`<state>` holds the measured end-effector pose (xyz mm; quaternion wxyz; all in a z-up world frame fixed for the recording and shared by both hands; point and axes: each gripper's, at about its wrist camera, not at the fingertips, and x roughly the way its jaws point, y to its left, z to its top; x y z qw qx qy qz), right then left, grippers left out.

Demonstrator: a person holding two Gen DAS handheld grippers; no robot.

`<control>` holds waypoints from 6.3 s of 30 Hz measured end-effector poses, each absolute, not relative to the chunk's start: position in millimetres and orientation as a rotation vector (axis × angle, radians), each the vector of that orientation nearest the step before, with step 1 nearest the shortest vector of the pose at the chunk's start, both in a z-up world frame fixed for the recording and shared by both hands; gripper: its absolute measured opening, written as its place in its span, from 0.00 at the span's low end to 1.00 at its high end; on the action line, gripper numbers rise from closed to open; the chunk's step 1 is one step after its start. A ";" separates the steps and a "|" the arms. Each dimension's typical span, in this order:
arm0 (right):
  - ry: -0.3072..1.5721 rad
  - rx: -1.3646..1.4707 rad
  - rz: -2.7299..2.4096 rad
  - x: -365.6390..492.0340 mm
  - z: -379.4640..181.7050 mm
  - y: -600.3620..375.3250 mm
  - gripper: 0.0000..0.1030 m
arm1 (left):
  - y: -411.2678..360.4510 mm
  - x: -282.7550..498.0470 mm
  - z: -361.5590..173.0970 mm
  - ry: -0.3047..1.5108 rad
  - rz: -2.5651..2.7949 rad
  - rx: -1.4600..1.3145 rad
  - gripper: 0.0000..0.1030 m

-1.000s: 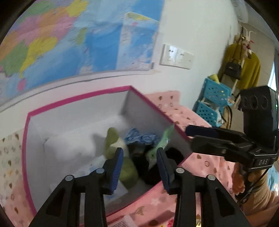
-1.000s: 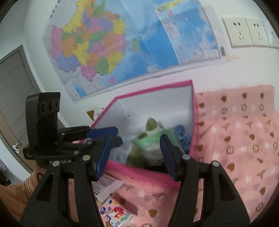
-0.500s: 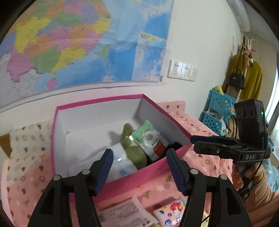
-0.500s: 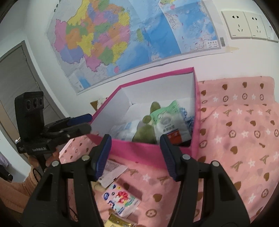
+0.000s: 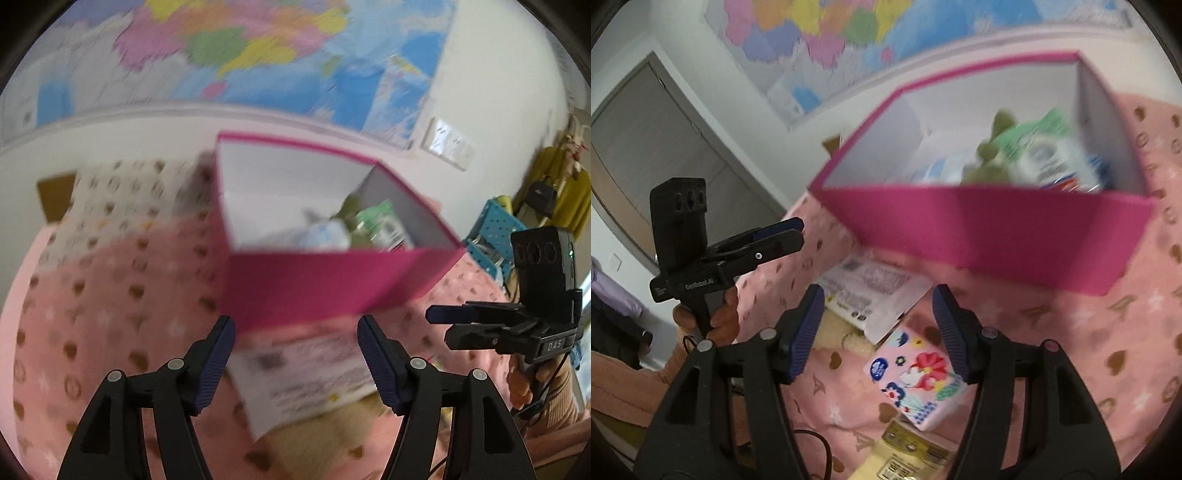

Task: Organize soft objects
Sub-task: 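Move the right gripper to the white barcode wipes pack beside the box, then grasp the barcode wipes pack, carry it into the box, open the gripper, then move the right gripper down to the beige plush teddy, then grasp the beige plush teddy with the right gripper and lift it, then carry the teddy into the box and open the right gripper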

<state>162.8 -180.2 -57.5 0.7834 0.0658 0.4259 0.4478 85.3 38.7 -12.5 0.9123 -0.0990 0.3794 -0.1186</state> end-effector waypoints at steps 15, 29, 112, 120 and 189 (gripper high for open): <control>1.125 0.121 0.938 191.9 -98.7 -134.7 0.61 | 56.6 86.7 -63.5 0.951 -0.317 -0.322 0.68; 1.036 0.112 0.955 179.7 -88.8 -139.5 0.37 | 48.4 81.5 -65.4 0.955 -0.379 -0.370 0.57; 0.797 0.117 0.864 144.0 -30.4 -226.7 0.57 | -14.2 78.6 6.4 0.777 -0.405 -0.120 0.60; 0.841 0.031 0.975 126.1 -50.1 -187.1 0.57 | 11.0 57.8 -23.9 0.846 -0.297 -0.185 0.60; 0.640 -0.301 0.838 200.7 -3.3 -106.0 0.15 | 36.6 142.9 21.0 0.757 -0.271 -0.155 0.32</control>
